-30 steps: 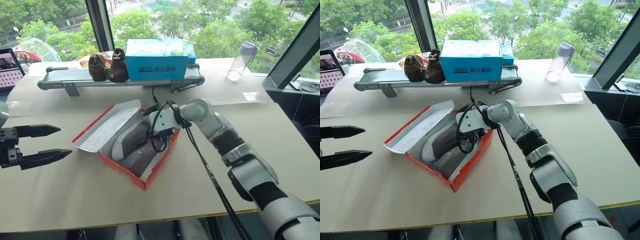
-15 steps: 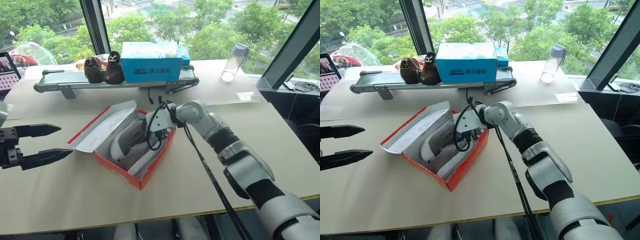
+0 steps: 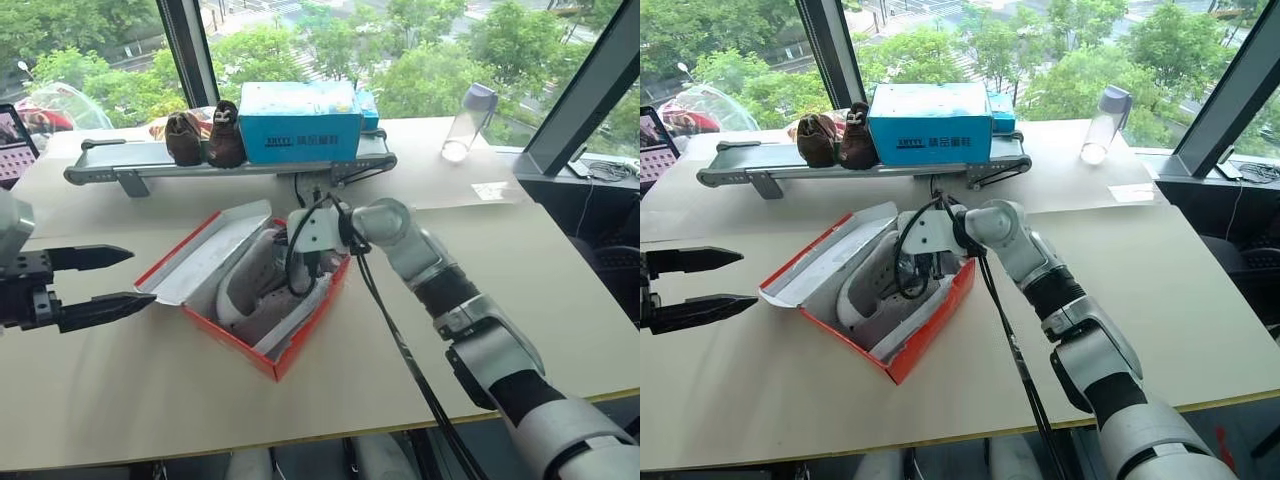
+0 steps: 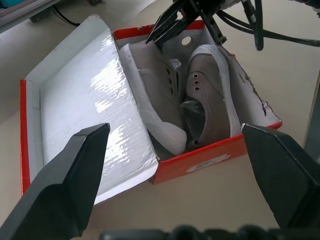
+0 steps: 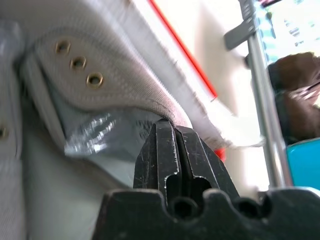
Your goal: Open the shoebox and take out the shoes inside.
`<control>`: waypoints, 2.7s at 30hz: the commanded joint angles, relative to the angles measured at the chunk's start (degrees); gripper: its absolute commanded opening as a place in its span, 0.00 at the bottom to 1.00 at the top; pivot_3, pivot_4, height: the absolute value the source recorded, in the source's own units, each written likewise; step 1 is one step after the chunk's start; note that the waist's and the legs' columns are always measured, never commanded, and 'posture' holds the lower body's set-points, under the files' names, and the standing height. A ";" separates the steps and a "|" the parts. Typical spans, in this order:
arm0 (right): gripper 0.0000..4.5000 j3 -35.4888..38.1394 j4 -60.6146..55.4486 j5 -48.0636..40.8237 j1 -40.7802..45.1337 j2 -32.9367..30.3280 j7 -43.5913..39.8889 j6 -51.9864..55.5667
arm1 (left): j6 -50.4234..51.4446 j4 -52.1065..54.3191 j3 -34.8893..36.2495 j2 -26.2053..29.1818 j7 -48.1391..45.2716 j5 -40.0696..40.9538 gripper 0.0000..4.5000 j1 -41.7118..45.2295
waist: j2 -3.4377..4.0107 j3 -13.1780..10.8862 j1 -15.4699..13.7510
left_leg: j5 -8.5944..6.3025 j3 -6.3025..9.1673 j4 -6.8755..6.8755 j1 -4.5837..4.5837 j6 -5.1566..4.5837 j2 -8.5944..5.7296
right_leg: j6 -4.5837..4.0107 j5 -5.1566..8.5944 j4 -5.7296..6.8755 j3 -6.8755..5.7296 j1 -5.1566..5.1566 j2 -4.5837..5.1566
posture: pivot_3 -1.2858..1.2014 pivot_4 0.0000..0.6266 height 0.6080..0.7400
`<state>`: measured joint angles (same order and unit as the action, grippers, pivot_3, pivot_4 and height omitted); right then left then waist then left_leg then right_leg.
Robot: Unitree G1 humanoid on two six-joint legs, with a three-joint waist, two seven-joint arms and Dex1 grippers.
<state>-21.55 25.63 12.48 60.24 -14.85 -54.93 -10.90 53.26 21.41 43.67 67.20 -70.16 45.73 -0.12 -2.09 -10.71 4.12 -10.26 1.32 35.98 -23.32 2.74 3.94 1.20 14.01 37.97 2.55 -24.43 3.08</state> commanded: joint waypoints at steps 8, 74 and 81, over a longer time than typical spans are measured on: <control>0.00 11.74 -5.74 -5.18 9.43 -7.72 2.85 12.85 | -4.44 -3.12 -6.53 0.50 0.67 0.64 1.00 5.82 | 0.02 -0.04 -0.44 | 0.00 -0.01 0.00 -0.07 0.00 -0.01 | 0.00 0.00 -0.01 -0.01 -0.06 0.01 | 0.52 0.24 1.00; 1.00 -7.41 -20.15 -24.56 7.56 -23.12 -36.98 24.44 | -9.23 -6.43 -21.78 -3.83 1.81 -0.83 1.00 15.03 | 0.46 -0.38 -0.65 | 0.00 -0.25 0.39 -0.77 -0.02 -0.05 | 0.15 -0.01 0.21 0.26 -0.70 0.03 | 0.52 0.24 1.00; 1.00 -6.40 -21.03 -25.68 8.59 -18.14 -35.70 28.47 | -9.35 -5.68 -20.67 -3.96 2.39 -0.70 1.00 13.12 | 0.46 -0.39 -0.66 | 0.00 -0.26 0.49 -0.84 -0.02 -0.03 | 0.17 -0.07 0.21 0.26 -0.72 0.02 | 0.52 0.24 1.00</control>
<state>-30.41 6.94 -11.18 66.58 -34.38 -89.64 15.27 44.74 14.20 20.86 63.10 -68.05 44.63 13.06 -1.62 -11.09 3.46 -10.25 1.06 36.47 -24.15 2.72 3.91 1.36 13.94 38.19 2.80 -25.15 3.10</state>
